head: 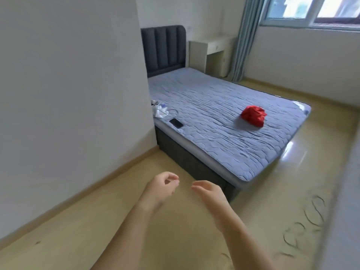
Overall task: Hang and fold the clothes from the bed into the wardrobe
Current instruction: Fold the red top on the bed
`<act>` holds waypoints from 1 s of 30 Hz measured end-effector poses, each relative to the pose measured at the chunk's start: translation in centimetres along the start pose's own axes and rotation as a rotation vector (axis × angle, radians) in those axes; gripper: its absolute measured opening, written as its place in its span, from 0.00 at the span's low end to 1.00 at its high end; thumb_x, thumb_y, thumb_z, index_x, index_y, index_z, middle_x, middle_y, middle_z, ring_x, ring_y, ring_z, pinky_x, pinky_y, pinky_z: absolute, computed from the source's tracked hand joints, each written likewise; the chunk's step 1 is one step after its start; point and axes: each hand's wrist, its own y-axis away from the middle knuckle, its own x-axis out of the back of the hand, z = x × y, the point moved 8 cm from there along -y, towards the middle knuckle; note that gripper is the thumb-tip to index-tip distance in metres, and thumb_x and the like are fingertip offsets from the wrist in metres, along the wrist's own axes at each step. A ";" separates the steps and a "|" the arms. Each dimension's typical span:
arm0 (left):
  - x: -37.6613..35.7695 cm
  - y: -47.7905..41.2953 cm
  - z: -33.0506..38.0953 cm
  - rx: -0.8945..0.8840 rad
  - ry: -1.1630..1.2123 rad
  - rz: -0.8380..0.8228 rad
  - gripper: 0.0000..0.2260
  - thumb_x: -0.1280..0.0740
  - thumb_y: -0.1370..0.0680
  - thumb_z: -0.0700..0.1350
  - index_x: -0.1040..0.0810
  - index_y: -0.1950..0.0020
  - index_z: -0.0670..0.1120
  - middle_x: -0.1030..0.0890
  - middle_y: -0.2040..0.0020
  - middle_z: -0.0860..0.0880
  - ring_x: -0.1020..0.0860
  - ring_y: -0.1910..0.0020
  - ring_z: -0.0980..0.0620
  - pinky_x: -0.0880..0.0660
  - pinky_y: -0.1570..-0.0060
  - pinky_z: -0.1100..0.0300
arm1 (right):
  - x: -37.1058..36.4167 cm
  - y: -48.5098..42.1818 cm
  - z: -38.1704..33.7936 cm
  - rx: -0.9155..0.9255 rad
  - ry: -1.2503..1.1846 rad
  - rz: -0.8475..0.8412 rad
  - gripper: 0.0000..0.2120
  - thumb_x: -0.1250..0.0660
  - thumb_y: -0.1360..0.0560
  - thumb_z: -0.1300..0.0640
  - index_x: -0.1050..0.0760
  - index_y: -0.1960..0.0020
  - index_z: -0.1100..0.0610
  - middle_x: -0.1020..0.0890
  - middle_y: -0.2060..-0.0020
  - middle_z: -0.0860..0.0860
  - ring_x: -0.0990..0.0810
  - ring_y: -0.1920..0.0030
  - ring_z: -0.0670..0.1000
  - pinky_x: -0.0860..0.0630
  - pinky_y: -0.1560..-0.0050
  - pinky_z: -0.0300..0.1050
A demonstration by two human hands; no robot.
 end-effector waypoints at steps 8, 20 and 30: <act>-17.2 -8.2 5.3 -0.057 -0.126 -0.364 0.04 0.37 0.23 0.46 0.23 0.53 0.54 0.20 0.56 0.53 0.20 0.52 0.51 0.29 0.61 0.63 | 14.9 -2.6 7.7 -0.140 -0.152 0.386 0.03 0.35 0.25 0.54 0.23 0.55 0.49 0.21 0.59 0.42 0.25 0.59 0.39 0.32 0.64 0.34; -30.2 -26.7 14.4 -0.067 -0.239 -0.527 0.07 0.39 0.23 0.44 0.25 0.48 0.53 0.21 0.49 0.49 0.21 0.50 0.51 0.25 0.53 0.58 | 28.7 -20.1 7.6 -0.275 -0.198 0.512 0.12 0.38 0.22 0.52 0.22 0.54 0.60 0.23 0.61 0.50 0.28 0.63 0.44 0.34 0.64 0.38; -41.2 -35.4 23.8 -0.078 -0.211 -0.582 0.06 0.39 0.23 0.41 0.24 0.49 0.49 0.20 0.54 0.46 0.21 0.50 0.47 0.26 0.52 0.55 | 43.0 -26.1 6.8 -0.274 -0.359 0.649 0.18 0.40 0.21 0.54 0.26 0.48 0.71 0.27 0.59 0.59 0.33 0.64 0.47 0.38 0.66 0.40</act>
